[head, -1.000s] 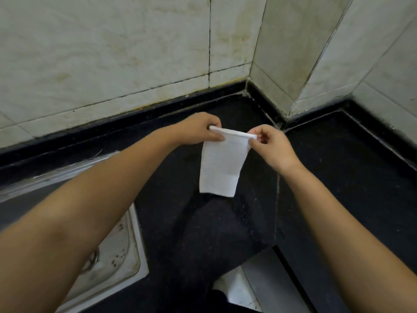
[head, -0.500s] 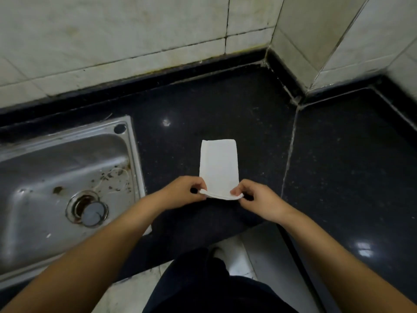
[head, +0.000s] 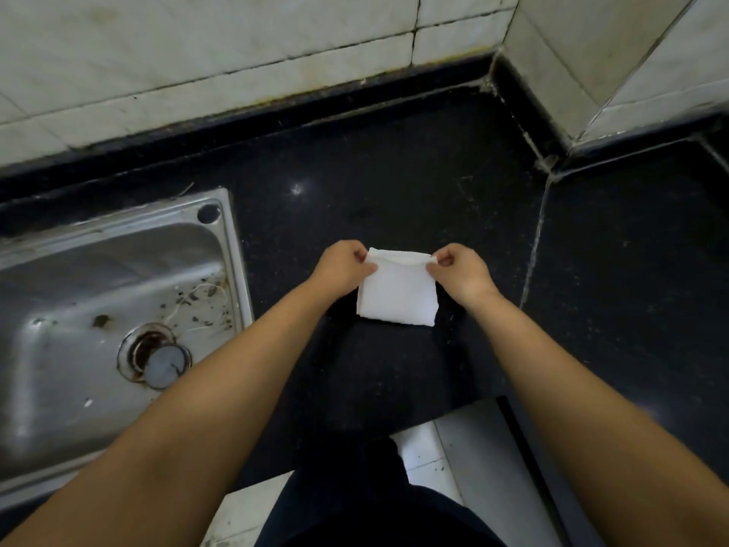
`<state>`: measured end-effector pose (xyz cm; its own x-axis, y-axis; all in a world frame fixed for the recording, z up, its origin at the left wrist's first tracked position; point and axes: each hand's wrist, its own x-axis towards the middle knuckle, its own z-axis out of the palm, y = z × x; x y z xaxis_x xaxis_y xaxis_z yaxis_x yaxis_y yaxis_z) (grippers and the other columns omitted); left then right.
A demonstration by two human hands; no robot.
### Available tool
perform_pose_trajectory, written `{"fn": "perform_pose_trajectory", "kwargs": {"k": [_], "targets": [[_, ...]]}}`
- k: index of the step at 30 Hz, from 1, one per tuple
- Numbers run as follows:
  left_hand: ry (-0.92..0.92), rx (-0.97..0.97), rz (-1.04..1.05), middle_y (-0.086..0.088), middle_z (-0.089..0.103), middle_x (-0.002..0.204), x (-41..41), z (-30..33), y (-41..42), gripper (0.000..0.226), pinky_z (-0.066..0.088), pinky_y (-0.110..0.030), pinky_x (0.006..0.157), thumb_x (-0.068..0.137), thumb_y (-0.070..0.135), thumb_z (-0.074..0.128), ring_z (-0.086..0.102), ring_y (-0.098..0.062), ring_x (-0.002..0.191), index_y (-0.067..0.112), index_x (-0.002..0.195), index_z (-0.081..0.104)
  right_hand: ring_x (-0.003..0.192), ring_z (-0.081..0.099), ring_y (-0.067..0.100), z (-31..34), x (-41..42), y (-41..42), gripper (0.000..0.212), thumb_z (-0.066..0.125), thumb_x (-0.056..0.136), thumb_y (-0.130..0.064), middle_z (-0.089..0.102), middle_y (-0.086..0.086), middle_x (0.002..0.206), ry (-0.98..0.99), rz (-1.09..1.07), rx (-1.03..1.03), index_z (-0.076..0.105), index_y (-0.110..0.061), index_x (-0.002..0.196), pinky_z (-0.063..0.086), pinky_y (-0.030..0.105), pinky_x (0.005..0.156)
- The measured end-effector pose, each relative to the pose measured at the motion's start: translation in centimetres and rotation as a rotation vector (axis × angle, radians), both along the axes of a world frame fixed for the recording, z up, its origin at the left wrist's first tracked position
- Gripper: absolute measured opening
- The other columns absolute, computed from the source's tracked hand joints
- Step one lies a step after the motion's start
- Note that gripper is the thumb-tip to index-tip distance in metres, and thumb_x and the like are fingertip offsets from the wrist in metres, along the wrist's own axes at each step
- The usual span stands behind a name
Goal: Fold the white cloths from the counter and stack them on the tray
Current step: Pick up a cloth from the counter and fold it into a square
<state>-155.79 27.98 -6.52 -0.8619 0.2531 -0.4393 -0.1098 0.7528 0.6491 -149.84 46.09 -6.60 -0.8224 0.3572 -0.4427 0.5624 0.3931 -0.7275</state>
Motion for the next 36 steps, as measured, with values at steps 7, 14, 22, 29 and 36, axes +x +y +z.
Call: {"fn": "perform_pose_trajectory", "kwargs": {"k": [7, 14, 22, 29, 36], "targets": [[0.099, -0.081, 0.048, 0.006, 0.053, 0.074, -0.3, -1.6, 1.6, 0.008, 0.047, -0.036, 0.073, 0.091, 0.024, 0.055, 0.057, -0.019, 0.078, 0.017, 0.088, 0.051, 0.092, 0.060, 0.024, -1.6, -0.5, -1.0, 0.019, 0.051, 0.090, -0.017, 0.062, 0.006, 0.102, -0.043, -0.041, 0.244, 0.056, -0.015, 0.108, 0.049, 0.034, 0.073], [0.251, -0.323, 0.091, -0.008, 0.058, 0.116, 1.6, -1.7, 1.3, 0.042, 0.039, -0.042, 0.091, 0.094, 0.044, 0.047, 0.055, -0.026, 0.107, 0.009, 0.117, 0.047, 0.102, 0.059, 0.029, -0.9, 0.4, -0.8, 0.039, 0.046, 0.096, -0.038, 0.059, 0.013, 0.116, -0.119, 0.030, 0.450, 0.052, -0.006, 0.118, 0.042, 0.033, 0.071], [0.077, -0.441, 0.042, -0.011, 0.044, 0.134, 2.9, -1.0, 3.0, 0.041, 0.032, -0.042, 0.102, 0.093, 0.035, 0.051, 0.039, -0.028, 0.126, 0.010, 0.126, 0.050, 0.110, 0.057, 0.029, -0.2, 0.6, -3.3, 0.026, 0.048, 0.092, -0.020, 0.061, 0.010, 0.118, -0.298, 0.168, 0.513, 0.056, -0.010, 0.115, 0.041, 0.037, 0.094], [0.032, 0.223, 0.179, -0.001, 0.057, 0.092, 3.9, 3.4, 0.5, 0.016, 0.049, -0.033, 0.074, 0.087, 0.016, 0.060, 0.057, -0.021, 0.091, 0.011, 0.098, 0.050, 0.081, 0.058, 0.020, 3.1, 2.6, -1.3, 0.013, 0.058, 0.088, -0.011, 0.062, 0.010, 0.095, -0.078, -0.215, -0.336, 0.062, -0.004, 0.099, 0.044, 0.031, 0.071], [-0.107, 0.491, 0.144, -0.010, 0.061, 0.117, 7.8, 8.4, 0.4, 0.034, 0.052, -0.033, 0.077, 0.089, 0.006, 0.059, 0.059, -0.023, 0.103, 0.004, 0.122, 0.053, 0.082, 0.062, 0.018, 6.8, 8.6, -0.6, 0.012, 0.059, 0.087, -0.006, 0.066, 0.005, 0.093, 0.105, -0.449, -0.724, 0.064, -0.016, 0.091, 0.050, 0.032, 0.070]]}}
